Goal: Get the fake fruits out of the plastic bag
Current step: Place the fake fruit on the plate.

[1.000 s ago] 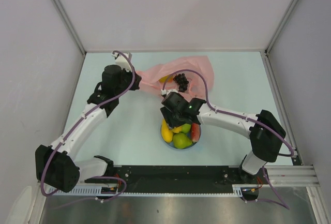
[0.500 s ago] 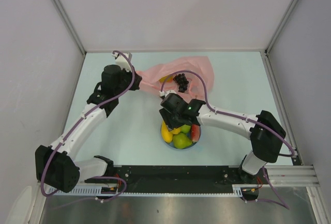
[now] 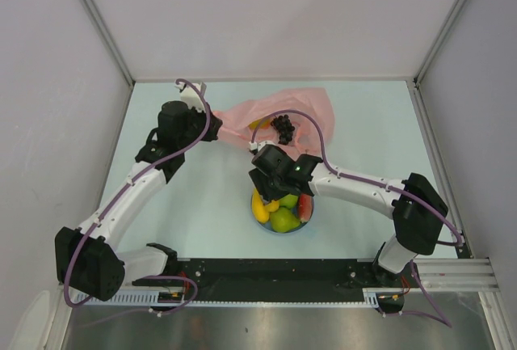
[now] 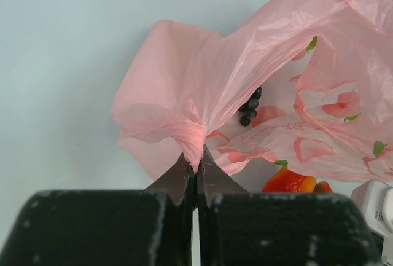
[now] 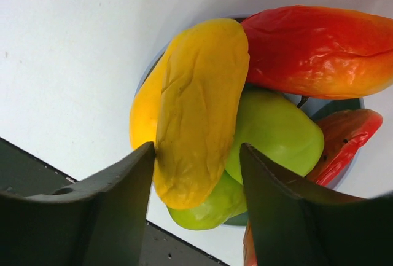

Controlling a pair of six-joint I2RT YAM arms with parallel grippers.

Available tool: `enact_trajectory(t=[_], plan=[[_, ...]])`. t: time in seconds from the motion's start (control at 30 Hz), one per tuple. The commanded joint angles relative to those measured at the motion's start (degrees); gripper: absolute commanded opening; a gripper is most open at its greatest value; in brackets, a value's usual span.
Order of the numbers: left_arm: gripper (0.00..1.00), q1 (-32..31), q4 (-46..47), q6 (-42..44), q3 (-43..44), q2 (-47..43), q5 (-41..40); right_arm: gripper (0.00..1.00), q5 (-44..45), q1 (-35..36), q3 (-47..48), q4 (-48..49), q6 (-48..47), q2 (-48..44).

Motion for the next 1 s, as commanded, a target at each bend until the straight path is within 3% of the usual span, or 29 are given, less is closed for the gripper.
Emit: enact_trajectory(t=[0.0, 0.27, 0.6, 0.8, 0.97], plan=[[0.00, 0.55, 1.99, -0.40, 0.97, -0.37, 1.33, 0.56, -0.23, -0.38, 0.96, -0.02, 1.84, -0.86], [0.00, 0.55, 1.29, 0.04, 1.23, -0.29, 1.95, 0.44, 1.43, 0.32, 1.31, -1.43, 3.34, -2.08], [0.00, 0.63, 1.11, 0.39, 2.38, 0.33, 2.39, 0.47, 5.23, 1.20, 2.36, -4.60, 5.01, -3.49], [0.00, 0.63, 0.94, 0.66, 3.17, 0.95, 3.09, 0.73, 2.41, 1.20, 2.36, -3.01, 3.08, -3.05], [0.00, 0.63, -0.11, 2.06, 5.53, 2.69, 3.35, 0.77, 0.13, -1.34, 2.80, -2.48, 1.58, -4.54]])
